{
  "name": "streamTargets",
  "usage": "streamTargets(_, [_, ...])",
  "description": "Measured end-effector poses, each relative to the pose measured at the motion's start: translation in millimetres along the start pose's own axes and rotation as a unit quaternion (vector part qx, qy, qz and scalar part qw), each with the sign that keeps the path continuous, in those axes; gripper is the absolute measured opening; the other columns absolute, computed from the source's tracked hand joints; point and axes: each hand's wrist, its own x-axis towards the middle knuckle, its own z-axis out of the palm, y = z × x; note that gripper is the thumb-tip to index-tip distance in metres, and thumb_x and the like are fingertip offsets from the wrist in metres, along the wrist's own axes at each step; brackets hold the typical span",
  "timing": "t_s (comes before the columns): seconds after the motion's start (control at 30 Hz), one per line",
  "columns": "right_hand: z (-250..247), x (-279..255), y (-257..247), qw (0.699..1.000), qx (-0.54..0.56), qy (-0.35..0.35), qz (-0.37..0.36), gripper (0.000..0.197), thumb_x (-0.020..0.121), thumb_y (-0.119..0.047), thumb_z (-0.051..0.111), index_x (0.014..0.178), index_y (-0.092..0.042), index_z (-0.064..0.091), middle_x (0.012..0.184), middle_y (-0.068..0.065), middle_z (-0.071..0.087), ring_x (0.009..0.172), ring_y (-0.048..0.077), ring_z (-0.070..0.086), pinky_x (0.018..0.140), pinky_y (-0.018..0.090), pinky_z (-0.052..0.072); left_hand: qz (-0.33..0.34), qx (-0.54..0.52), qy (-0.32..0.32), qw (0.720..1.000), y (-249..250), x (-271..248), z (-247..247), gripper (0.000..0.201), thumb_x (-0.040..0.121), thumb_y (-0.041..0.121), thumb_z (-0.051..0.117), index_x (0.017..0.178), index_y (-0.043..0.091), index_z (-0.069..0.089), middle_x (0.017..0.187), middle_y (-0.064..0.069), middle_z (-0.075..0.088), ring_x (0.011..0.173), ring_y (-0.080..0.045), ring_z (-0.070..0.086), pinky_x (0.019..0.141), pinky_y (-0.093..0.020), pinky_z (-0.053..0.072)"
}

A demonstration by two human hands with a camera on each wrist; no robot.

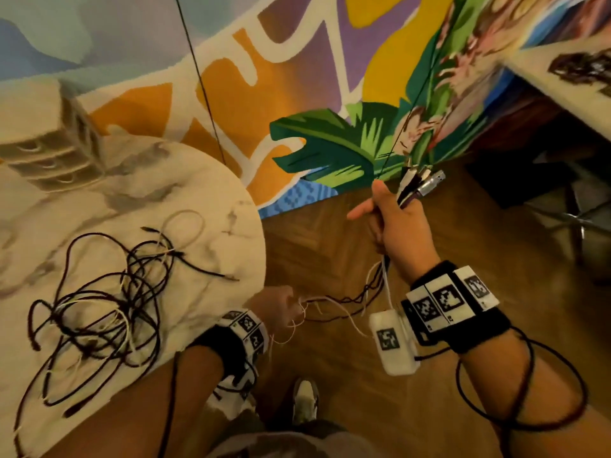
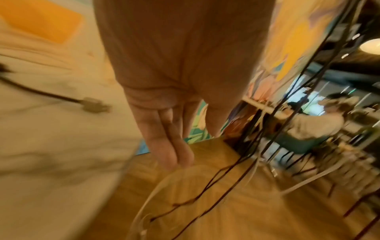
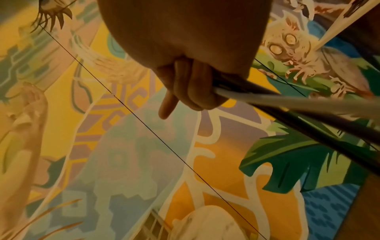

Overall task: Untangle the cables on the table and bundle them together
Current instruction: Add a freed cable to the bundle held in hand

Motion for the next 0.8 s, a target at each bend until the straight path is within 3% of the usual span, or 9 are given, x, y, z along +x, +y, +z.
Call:
streamTargets(0.13, [-5.2, 0.0, -4.5, 0.999, 0.030, -0.017, -0.009, 0.053, 0.101, -0.033, 0.038, 0.075, 0.003, 0.066, 0.061, 0.003, 0.063, 0.054, 0.012, 0.055, 0.056, 0.022, 0.045, 0.242, -0.198, 0.059, 0.948, 89.9, -15.1, -42.4, 0.041, 0.087, 0.026, 0.064, 0.122, 0.007, 0.055, 0.115, -0.009, 0.061, 0.097, -0.013, 0.057, 0.081, -0.019, 0.048])
streamTargets(0.2, [-4.1, 0.4, -9.5, 0.998, 0.063, -0.029, -0.006, 0.048, 0.100, -0.031, 0.041, 0.075, 0.002, 0.065, 0.076, 0.007, 0.068, 0.063, 0.016, 0.060, 0.056, 0.023, 0.049, 0.257, -0.287, 0.066, 0.920, 126.5, -23.9, -63.2, 0.031, 0.091, 0.011, 0.058, 0.119, -0.002, 0.057, 0.116, -0.021, 0.062, 0.104, -0.027, 0.060, 0.093, -0.036, 0.050])
streamTargets(0.27, [-7.7, 3.2, -13.3, 0.998, 0.057, -0.017, -0.023, 0.051, 0.100, -0.031, 0.040, 0.081, 0.008, 0.067, 0.075, 0.007, 0.069, 0.062, 0.010, 0.062, 0.054, 0.016, 0.047, 0.263, -0.352, 0.044, 0.897, 148.5, -27.2, -75.9, 0.025, 0.095, 0.002, 0.045, 0.117, -0.004, 0.056, 0.110, -0.019, 0.062, 0.101, -0.027, 0.061, 0.093, -0.036, 0.050])
streamTargets(0.37, [-19.1, 10.4, -8.7, 0.995, 0.065, -0.069, -0.036, 0.043, 0.097, -0.041, 0.041, 0.099, -0.009, 0.070, 0.081, 0.009, 0.067, 0.061, 0.006, 0.061, 0.055, 0.018, 0.046, 0.255, -0.414, 0.030, 0.873, 163.7, -30.7, -84.7, 0.027, 0.100, 0.009, 0.034, 0.085, 0.020, 0.053, 0.082, -0.004, 0.054, 0.072, -0.014, 0.053, 0.070, -0.025, 0.046])
streamTargets(0.43, [-22.6, 11.3, 5.1, 0.979, 0.097, -0.175, -0.034, 0.027, 0.093, -0.036, 0.045, 0.108, -0.021, 0.061, 0.086, 0.002, 0.063, 0.069, 0.007, 0.062, 0.060, 0.023, 0.048, 0.227, -0.470, 0.022, 0.852, 163.0, -31.3, -91.8, 0.033, 0.101, 0.014, 0.032, 0.070, 0.019, 0.043, 0.067, -0.002, 0.045, 0.058, -0.013, 0.044, 0.057, -0.026, 0.040])
streamTargets(0.5, [-21.8, 8.6, 30.7, 0.966, 0.057, -0.250, -0.022, 0.010, 0.088, -0.027, 0.057, 0.096, -0.020, 0.059, 0.079, -0.007, 0.062, 0.071, 0.008, 0.060, 0.065, 0.024, 0.049, 0.262, -0.491, 0.010, 0.831, 158.5, -29.6, -99.8, 0.031, 0.091, 0.016, 0.037, 0.060, 0.016, 0.036, 0.053, -0.002, 0.034, 0.045, -0.014, 0.031, 0.045, -0.021, 0.031])
streamTargets(0.6, [-13.6, 1.9, 67.5, 0.964, -0.132, -0.231, 0.012, 0.039, 0.088, -0.021, 0.065, 0.056, -0.020, 0.042, 0.050, -0.010, 0.037, 0.043, 0.002, 0.032, 0.047, 0.018, 0.027, 0.288, -0.407, 0.091, 0.862, 158.7, -29.5, -114.8, 0.039, 0.084, 0.017, 0.048, 0.047, 0.022, 0.035, 0.041, 0.008, 0.029, 0.036, -0.011, 0.023, 0.039, -0.019, 0.023])
streamTargets(0.7, [-8.1, 6.1, 100.5, 0.972, -0.182, -0.137, 0.061, 0.049, 0.094, -0.030, 0.056, 0.053, -0.021, 0.032, 0.048, -0.007, 0.028, 0.039, 0.003, 0.022, 0.045, 0.023, 0.019, 0.337, -0.177, 0.216, 0.899, 164.1, -35.2, -125.6, 0.040, 0.088, 0.015, 0.059, 0.049, 0.019, 0.050, 0.041, 0.010, 0.038, 0.040, -0.006, 0.030, 0.043, -0.021, 0.027])
streamTargets(0.8, [-8.2, 10.1, 128.8, 0.957, -0.222, -0.097, 0.159, 0.048, 0.095, -0.036, 0.052, 0.053, -0.019, 0.035, 0.048, -0.005, 0.031, 0.042, 0.010, 0.027, 0.046, 0.026, 0.023, 0.388, -0.003, 0.269, 0.882, 167.7, -45.6, -140.6, 0.029, 0.085, 0.027, 0.058, 0.057, 0.022, 0.051, 0.047, 0.012, 0.040, 0.043, -0.007, 0.034, 0.046, -0.021, 0.025])
